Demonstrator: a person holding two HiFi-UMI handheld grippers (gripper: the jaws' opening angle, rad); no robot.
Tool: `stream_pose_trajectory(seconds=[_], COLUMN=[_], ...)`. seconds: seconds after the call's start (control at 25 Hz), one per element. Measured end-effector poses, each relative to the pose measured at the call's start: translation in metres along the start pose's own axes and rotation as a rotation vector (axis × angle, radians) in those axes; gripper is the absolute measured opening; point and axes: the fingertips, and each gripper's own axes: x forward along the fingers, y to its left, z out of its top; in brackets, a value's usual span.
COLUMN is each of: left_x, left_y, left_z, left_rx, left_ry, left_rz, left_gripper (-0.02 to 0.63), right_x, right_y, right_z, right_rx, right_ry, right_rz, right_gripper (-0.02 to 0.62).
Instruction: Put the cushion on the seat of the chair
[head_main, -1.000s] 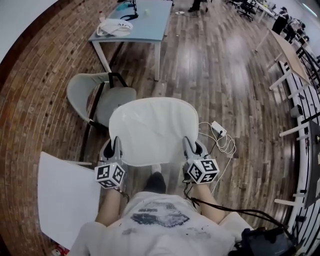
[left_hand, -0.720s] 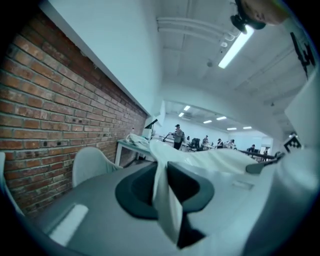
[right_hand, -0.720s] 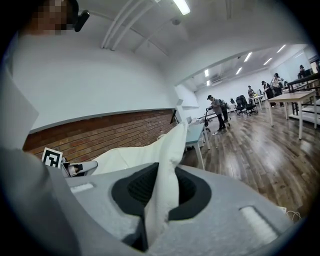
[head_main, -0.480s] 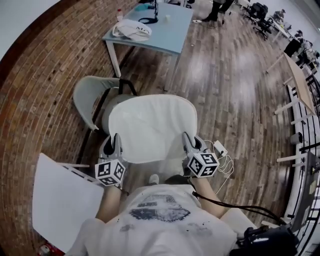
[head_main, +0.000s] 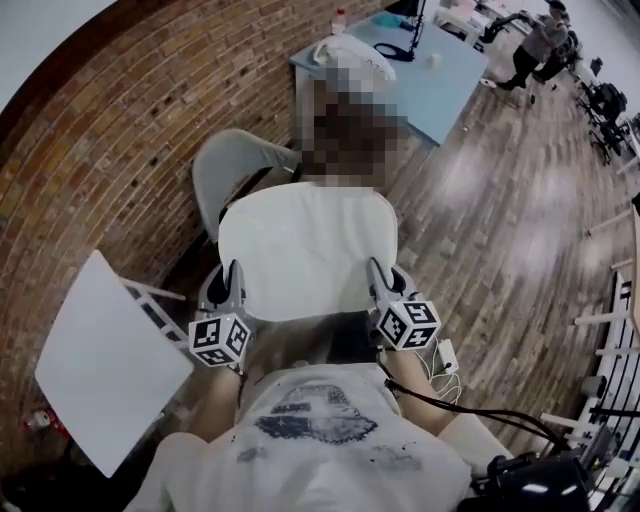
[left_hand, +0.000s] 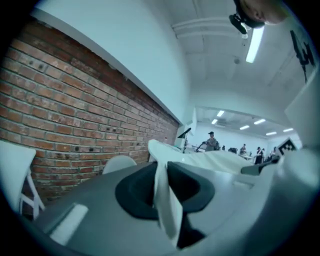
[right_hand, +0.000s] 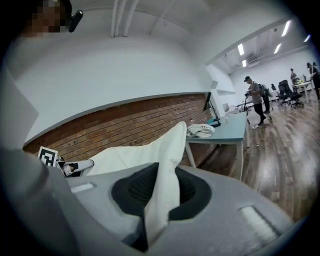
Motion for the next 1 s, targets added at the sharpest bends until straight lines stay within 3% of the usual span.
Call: stream_pose_trajectory(seconds=[0.6, 0.76, 1.0], left_x=[0.061, 0.069, 0.079], left_y=[-0.021, -0.018, -0.001], left_z=[-0.008, -0.018, -0.045], left_rx=[-0.108, -0.139, -0.188], left_ry=[-0.023, -0.032, -0.016], left_rz=[0.524, 0.609, 0.673], left_gripper=[0.049, 0.049, 0.049], right_x=[0.181, 0.211, 0.252], right_y=[-0.068, -0.071, -0.068], right_z=[0.051, 0.052, 0.029], right_rx=[-0.090, -0.123, -0.166], right_ry=[0.251, 0.293, 0.365], right_rz=[0.467, 0.539, 0.585], right_gripper=[0.048, 0.049, 0.049])
